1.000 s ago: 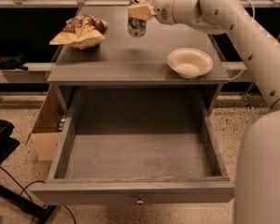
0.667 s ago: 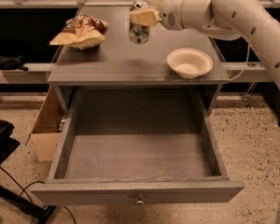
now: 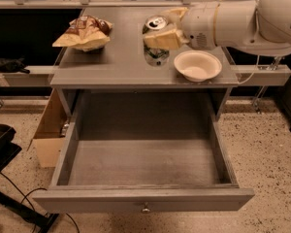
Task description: Place 7up can into top drawer
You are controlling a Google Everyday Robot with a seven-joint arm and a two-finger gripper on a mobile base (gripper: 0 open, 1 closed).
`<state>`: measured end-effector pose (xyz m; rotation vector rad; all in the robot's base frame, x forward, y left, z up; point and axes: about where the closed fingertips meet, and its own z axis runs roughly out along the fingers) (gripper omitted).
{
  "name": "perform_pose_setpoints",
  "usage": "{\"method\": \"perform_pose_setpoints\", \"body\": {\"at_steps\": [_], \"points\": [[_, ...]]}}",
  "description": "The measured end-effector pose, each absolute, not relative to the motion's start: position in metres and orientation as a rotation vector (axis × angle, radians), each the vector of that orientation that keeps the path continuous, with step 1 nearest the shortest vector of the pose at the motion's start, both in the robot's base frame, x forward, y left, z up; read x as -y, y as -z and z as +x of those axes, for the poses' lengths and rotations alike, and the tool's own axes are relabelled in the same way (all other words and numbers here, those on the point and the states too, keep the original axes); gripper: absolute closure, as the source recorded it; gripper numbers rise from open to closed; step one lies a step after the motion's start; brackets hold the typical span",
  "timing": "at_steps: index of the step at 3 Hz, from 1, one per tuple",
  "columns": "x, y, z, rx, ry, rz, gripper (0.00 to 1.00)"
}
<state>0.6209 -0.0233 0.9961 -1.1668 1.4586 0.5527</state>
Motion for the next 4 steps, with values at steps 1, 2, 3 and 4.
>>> {"method": "perform_pose_setpoints", "body": {"at_steps": [1,2,3,4], "points": [[0.02,-0.978,0.595,-1.36,-0.632,-1.261,1.0],[0.018,-0.968,0.592,-1.337,-0.65,-1.294,1.0],[0.018,-0.968,0.592,-1.337,-0.65,-1.294,1.0],[0.006,-0.946,0.586,-1.358,-0.685,-1.306,1.0]]}}
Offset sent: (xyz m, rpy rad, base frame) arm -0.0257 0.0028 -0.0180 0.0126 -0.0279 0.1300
